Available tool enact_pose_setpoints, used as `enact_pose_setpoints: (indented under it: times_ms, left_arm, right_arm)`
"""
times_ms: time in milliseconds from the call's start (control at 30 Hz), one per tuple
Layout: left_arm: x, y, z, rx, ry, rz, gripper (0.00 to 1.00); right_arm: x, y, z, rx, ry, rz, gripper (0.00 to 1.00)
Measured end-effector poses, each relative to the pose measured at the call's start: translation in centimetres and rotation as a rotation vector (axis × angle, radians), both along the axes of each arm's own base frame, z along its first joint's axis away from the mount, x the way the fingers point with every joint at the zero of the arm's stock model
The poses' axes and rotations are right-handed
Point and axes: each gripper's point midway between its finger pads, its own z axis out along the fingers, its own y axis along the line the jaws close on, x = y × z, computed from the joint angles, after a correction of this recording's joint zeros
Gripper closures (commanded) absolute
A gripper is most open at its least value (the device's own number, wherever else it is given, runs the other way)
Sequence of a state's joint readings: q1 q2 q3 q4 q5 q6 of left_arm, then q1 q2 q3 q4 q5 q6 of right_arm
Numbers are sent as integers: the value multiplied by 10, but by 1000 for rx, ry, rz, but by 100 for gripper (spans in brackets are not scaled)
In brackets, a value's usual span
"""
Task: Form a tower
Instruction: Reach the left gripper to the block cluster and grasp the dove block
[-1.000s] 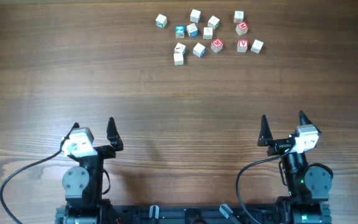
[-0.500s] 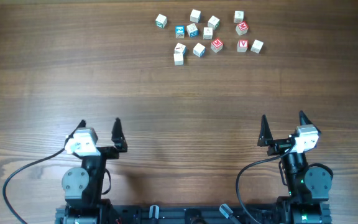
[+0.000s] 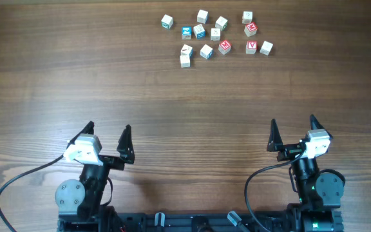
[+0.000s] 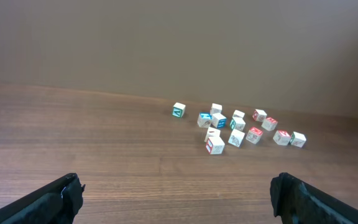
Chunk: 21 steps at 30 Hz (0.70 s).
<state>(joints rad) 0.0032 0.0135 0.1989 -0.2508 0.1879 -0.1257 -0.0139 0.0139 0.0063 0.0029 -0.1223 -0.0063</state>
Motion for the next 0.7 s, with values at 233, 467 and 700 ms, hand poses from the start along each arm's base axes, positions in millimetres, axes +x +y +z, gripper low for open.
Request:
enact_pose_setpoints:
  times_ms: [233,467,700]
  left_arm:
    - [-1,-4,-4,-9,19,-20,0]
    - [-2,-5,-4,-10,23,-28,0]
    - [-6,-13,-3,-18,55,-79,0]
  right_arm:
    - [0,0,0,0,0,0,0]
    - [0,0,0,0,0,0,0]
    - [0,0,0,0,0,0,0]
